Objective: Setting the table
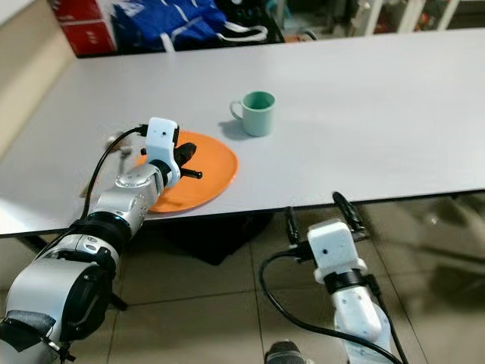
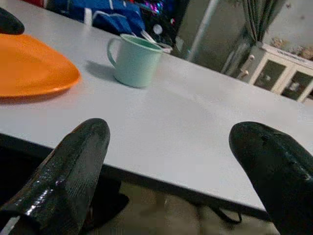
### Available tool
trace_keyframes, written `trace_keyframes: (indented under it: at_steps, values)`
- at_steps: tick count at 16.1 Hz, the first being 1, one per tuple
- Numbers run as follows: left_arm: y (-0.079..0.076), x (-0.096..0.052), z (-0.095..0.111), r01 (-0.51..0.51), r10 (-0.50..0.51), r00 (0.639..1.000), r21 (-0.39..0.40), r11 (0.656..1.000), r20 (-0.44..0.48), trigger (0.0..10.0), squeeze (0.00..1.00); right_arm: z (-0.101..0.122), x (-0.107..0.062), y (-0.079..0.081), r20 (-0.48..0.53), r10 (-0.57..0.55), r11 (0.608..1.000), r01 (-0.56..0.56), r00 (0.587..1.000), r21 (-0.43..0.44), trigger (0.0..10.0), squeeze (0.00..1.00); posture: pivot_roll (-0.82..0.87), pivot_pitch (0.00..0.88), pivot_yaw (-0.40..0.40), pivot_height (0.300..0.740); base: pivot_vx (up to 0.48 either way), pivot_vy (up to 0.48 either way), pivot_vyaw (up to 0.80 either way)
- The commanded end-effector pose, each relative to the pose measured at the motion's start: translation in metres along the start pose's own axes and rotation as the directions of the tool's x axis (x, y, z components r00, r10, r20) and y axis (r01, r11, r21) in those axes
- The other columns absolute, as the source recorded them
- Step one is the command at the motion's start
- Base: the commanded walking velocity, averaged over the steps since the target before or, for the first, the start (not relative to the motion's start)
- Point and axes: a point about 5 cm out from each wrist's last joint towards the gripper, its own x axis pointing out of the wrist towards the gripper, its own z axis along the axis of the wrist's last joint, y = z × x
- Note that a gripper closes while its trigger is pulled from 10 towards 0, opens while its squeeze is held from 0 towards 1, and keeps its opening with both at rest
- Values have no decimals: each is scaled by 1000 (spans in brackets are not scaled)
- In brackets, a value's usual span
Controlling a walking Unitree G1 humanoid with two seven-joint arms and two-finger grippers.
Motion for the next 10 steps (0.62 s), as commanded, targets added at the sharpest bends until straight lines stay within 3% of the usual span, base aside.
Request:
trace_keyframes:
  at_steps: [1,6,10]
  values:
    - [3,0,1,-17,17,1000,-14,1000,-8,10000,0,6,-2,-1,10,4,1000,-4,1000,-8,10000,0,-372,112,142,740,0,0,0]
    - [-1,0,-19,-32,19,991,-96,995,-130,10000,0,11,-14,-6,-21,-2,1000,2,1000,-24,10000,0,-417,148,144,740,0,0,0]
    - [-1,0,-22,-40,16,980,-119,992,-199,10000,0,14,-25,-10,-49,-19,999,17,999,-29,10000,0,-434,165,150,740,0,0,0]
